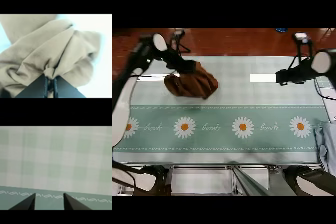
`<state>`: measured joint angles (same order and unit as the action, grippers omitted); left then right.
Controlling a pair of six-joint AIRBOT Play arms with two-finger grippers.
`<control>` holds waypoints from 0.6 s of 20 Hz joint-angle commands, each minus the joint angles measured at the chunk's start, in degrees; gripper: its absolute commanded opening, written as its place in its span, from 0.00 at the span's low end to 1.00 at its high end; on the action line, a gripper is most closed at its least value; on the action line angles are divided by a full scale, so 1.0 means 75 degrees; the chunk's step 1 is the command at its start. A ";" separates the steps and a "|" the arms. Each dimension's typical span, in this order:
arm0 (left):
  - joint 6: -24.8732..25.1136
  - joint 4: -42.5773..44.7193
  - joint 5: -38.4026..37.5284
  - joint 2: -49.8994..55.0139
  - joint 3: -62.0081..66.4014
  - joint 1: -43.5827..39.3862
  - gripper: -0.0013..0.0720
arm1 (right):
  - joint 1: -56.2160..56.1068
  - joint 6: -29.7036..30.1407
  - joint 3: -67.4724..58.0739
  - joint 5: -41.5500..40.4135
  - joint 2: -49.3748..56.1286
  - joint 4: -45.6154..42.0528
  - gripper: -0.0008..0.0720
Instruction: Fold the shirts.
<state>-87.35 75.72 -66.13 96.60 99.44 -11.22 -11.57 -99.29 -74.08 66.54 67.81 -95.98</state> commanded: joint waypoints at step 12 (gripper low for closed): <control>0.1900 -0.4249 0.1052 -0.4246 -0.0009 -0.1087 0.05 | -0.0003 -0.0157 0.0000 0.0667 -0.4663 -0.0166 0.57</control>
<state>-76.20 47.33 -56.95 67.42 99.50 -14.94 -11.57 -100.29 -74.11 69.25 37.28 -96.36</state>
